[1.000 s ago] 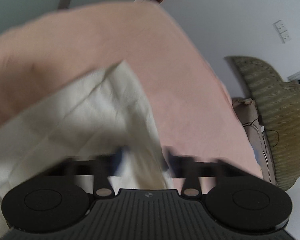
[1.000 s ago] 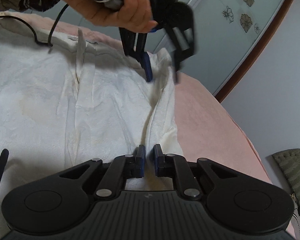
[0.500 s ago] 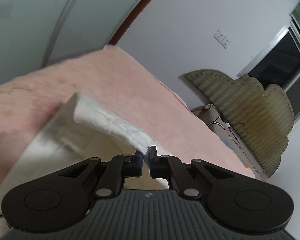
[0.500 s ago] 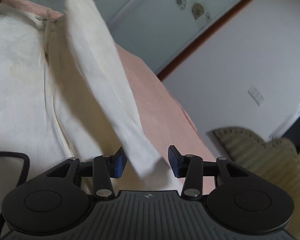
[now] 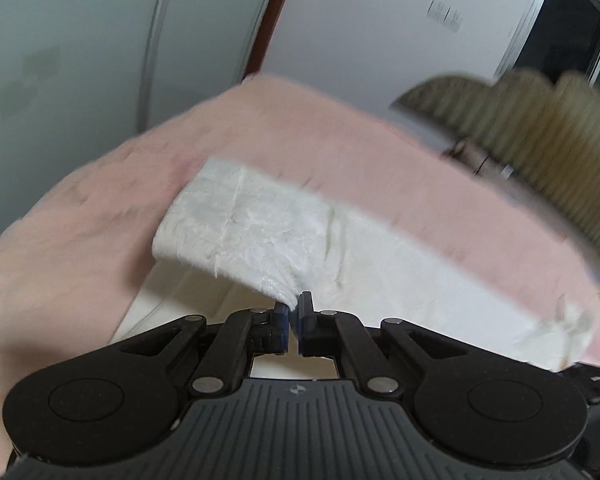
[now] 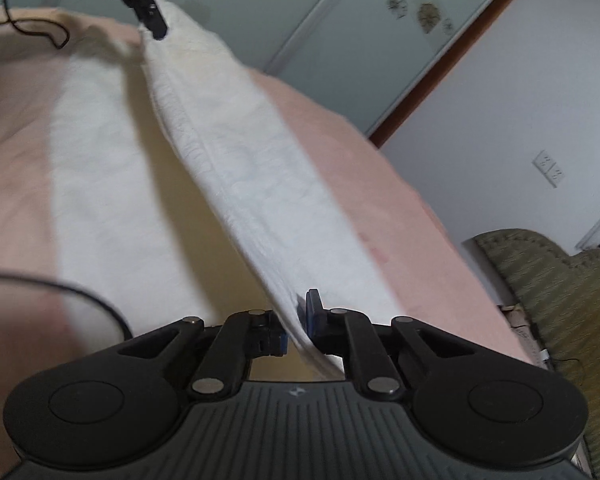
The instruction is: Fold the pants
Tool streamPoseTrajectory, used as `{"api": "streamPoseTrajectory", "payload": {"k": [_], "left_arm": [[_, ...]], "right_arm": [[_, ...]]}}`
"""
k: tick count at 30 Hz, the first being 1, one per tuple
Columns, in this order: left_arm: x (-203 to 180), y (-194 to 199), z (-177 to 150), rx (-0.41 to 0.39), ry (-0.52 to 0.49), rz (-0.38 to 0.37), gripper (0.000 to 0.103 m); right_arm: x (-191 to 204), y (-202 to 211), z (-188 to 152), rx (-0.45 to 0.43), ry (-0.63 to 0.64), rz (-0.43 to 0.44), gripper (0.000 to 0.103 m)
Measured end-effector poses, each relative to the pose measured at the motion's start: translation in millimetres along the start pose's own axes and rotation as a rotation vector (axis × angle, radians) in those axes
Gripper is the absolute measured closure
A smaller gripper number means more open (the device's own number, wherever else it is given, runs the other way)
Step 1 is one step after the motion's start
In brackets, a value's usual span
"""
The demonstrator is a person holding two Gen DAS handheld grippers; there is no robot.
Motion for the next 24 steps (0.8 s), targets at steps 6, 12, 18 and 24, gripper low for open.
{"api": "streamPoseTrajectory", "payload": {"k": [6,12,18,24], "left_arm": [[7.2,1.2,-18.5,0.029,0.035,0.021,0.099],[1.7,18.6,-17.7,0.016,-0.003,0.009,0.097],[10.4,6.7,-26.8,0.033,0.061,0.054,0.096],[6.1,-5.4,-35.6,0.046,-0.014,0.135,0.082]], "right_arm": [[-5.6,8.7,3.2,-0.024,-0.068,0.002,0.095],[-9.9,19.4,2.5,-0.02,-0.107,0.03,0.096],[0.6,17.8,4.7,-0.029,-0.134,0.032,0.096],[18.3,15.3,-6.1,-0.039,-0.128,-0.008,0.095]]}}
Point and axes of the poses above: each gripper's, at about its wrist camera, not at the fingertips, and y roughly against the way its jaws point, x to its left, z to its top, the point moved 1 cm from there along -y, roughly the way its jaws point, and after that the axes turned 3 degrees about -y, right-handed, at the moved point
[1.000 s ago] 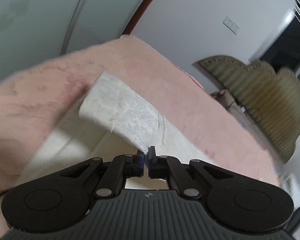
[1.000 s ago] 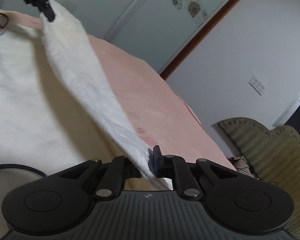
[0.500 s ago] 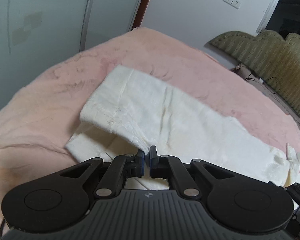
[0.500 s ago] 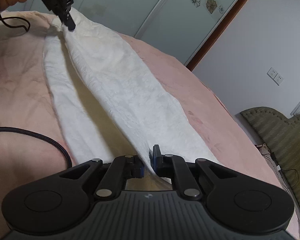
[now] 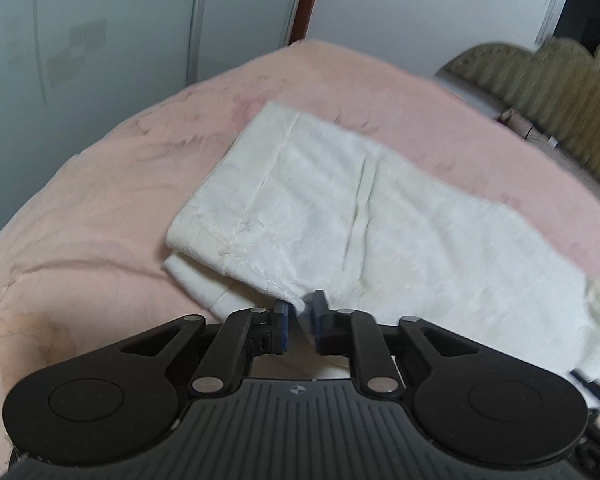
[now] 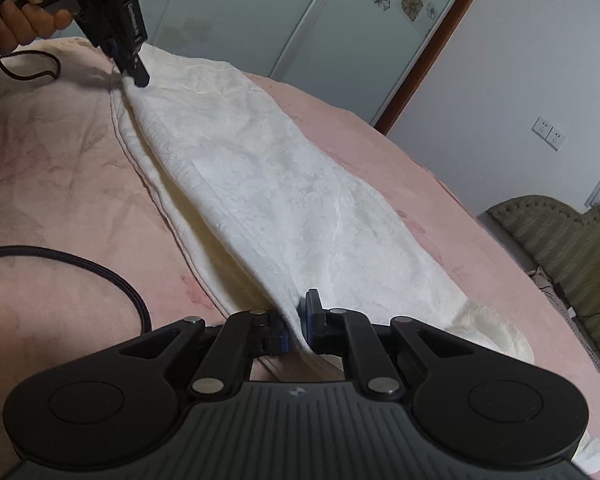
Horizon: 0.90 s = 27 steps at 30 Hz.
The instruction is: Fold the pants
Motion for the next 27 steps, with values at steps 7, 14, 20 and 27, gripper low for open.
{"api": "streamPoseTrajectory", "payload": {"k": [7,14,20,27], "left_arm": [[1.0,26.3,3.3,-0.022,-0.008,0.098,0.064],[-12.7,57.6,19.2,-0.162,0.04,0.255,0.054],[-112.9,31.9,12.9,-0.101,-0.189,-0.022,0.048],[-243.8,10.6,-28.6,0.055,-0.443,-0.422,0.049]], "right_arm": [[2.5,18.7,-6.4,0.049,0.061,-0.033,0.085],[-80.6,68.6,-46.2,0.046,-0.32,-0.008,0.047],[-170.5,87.8,-135.6,0.133,-0.82,-0.328,0.036],[-178.0,94.6,-168.9,0.226,-0.944,-0.406,0.031]]}}
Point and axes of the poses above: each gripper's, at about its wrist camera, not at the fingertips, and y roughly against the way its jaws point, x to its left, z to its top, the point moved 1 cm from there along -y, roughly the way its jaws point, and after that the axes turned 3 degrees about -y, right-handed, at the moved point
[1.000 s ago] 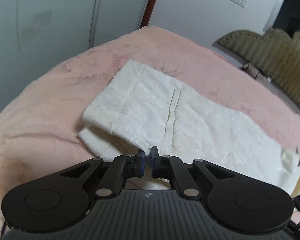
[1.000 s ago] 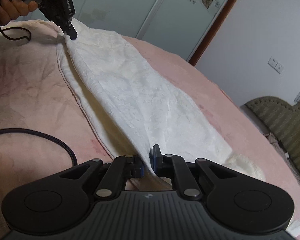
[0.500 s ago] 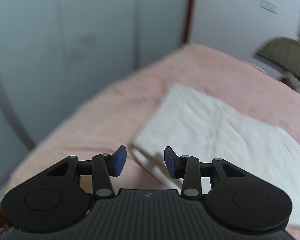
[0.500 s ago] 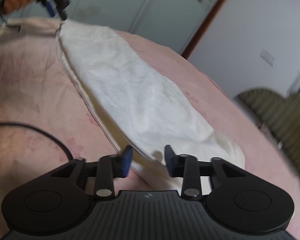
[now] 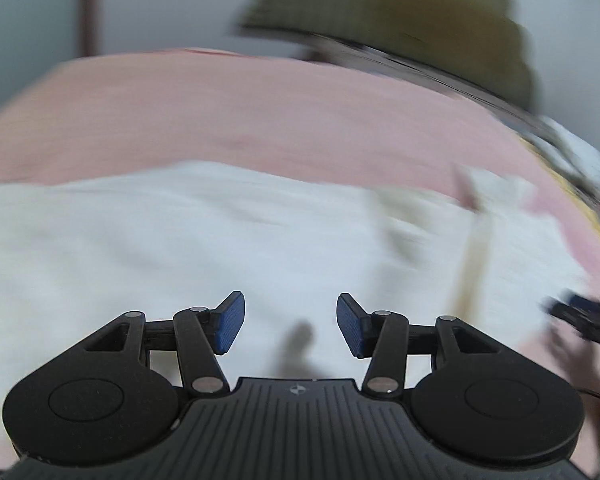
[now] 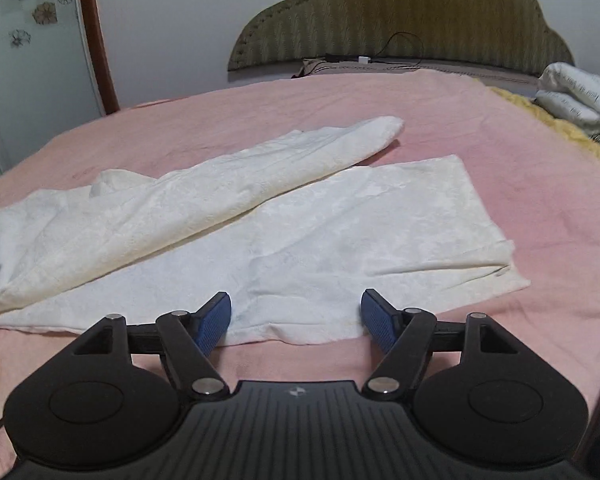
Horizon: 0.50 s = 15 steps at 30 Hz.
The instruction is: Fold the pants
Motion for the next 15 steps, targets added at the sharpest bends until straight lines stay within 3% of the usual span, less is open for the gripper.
{"api": "streamPoseTrajectory", "payload": {"k": [3,6,9,12,15], "left_arm": [[-44.5,-18.5,0.2,0.001,-0.117,-0.126,0.048],[-80.1,-32.3,-5.6,-0.019,-0.207,-0.185,0.047],[-96.4,-47.6,-15.4,-0.025,-0.258,-0.219,0.048],[-101.3,-61.2,-23.3,-0.056,-0.29,-0.227,0.065],[-98.6,-66.4,-27.7,-0.085,-0.306,-0.221,0.068]], "right_arm": [[0.8,-3.0,14.0,-0.059,-0.022,-0.008,0.031],[8.3,-14.1,45.3,-0.109,-0.051,0.018,0.031],[25.7,-40.0,79.5,-0.138,0.0,0.038,0.031],[44.7,-87.6,108.0,-0.089,0.048,0.042,0.031],[53.4,-139.6,128.5,-0.013,0.05,0.008,0.031]]}}
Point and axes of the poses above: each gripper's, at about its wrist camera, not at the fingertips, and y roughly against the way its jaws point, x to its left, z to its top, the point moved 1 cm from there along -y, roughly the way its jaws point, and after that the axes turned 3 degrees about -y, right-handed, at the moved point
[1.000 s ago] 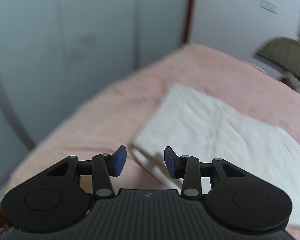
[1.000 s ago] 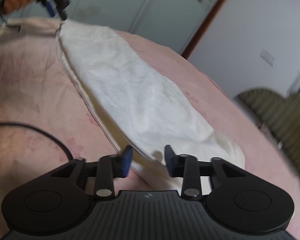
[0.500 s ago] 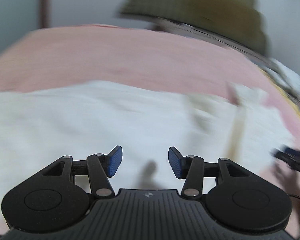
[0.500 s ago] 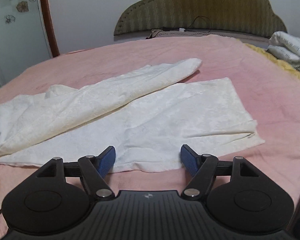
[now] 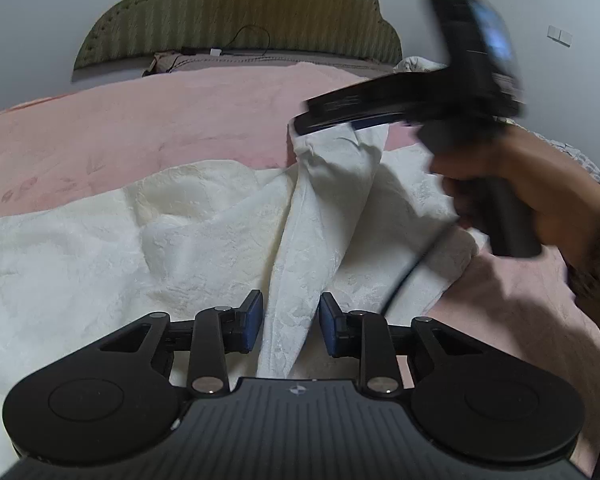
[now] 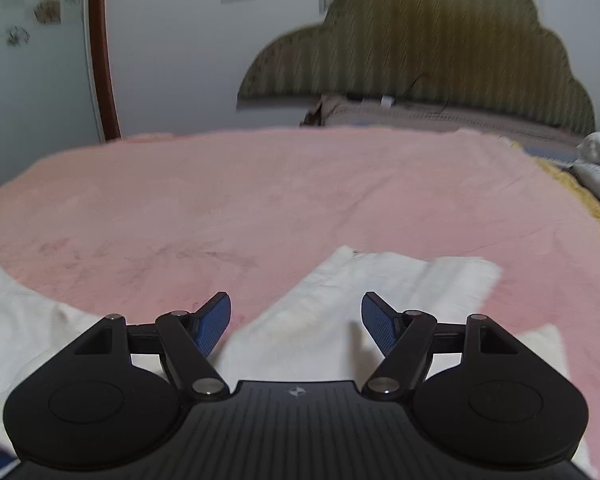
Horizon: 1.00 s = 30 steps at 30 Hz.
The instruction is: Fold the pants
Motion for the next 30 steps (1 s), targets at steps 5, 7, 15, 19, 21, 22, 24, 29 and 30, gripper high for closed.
{"api": "streamPoseTrajectory", "payload": {"k": [5,7,15,19,21,22,24,29,30], "left_arm": [[3.9,-6.2,-9.4,-0.041,0.002,-0.015,0.068],[1.0,-7.0,-10.1,-0.052,-0.018,-0.007,0.068],[-5.3,-9.6,-9.7,-0.061,-0.074,0.017,0.075],[-8.2,-8.9,-10.0,-0.066,-0.089,0.026,0.081],[-10.0,-9.8,-10.7,-0.068,-0.102,0.035,0.081],[-11.5,-8.8,-11.0,-0.068,-0.106,0.037,0.08],[-12.3,-9.9,-10.9,-0.066,-0.111,0.041,0.076],[-16.6,-11.2,-10.1,-0.067,-0.136,0.059,0.074],[-17.1,-11.7,-9.8,-0.066,-0.139,0.062,0.074]], "right_arm": [[-3.6,-46.2,7.4,0.084,0.041,-0.09,0.033],[-15.3,-44.2,8.7,0.072,-0.03,-0.079,0.059],[-69.6,-2.6,-10.0,-0.097,-0.409,0.048,0.093],[-107.8,43.1,-42.4,-0.19,-0.608,0.101,0.094],[-126.9,63.5,-63.2,-0.211,-0.678,0.103,0.094],[-135.7,72.6,-74.2,-0.212,-0.701,0.096,0.094],[-151.1,82.1,-93.9,-0.195,-0.74,0.089,0.094],[-174.3,76.1,-120.0,-0.173,-0.855,0.169,0.09],[-176.7,73.3,-119.8,-0.176,-0.869,0.18,0.09]]}}
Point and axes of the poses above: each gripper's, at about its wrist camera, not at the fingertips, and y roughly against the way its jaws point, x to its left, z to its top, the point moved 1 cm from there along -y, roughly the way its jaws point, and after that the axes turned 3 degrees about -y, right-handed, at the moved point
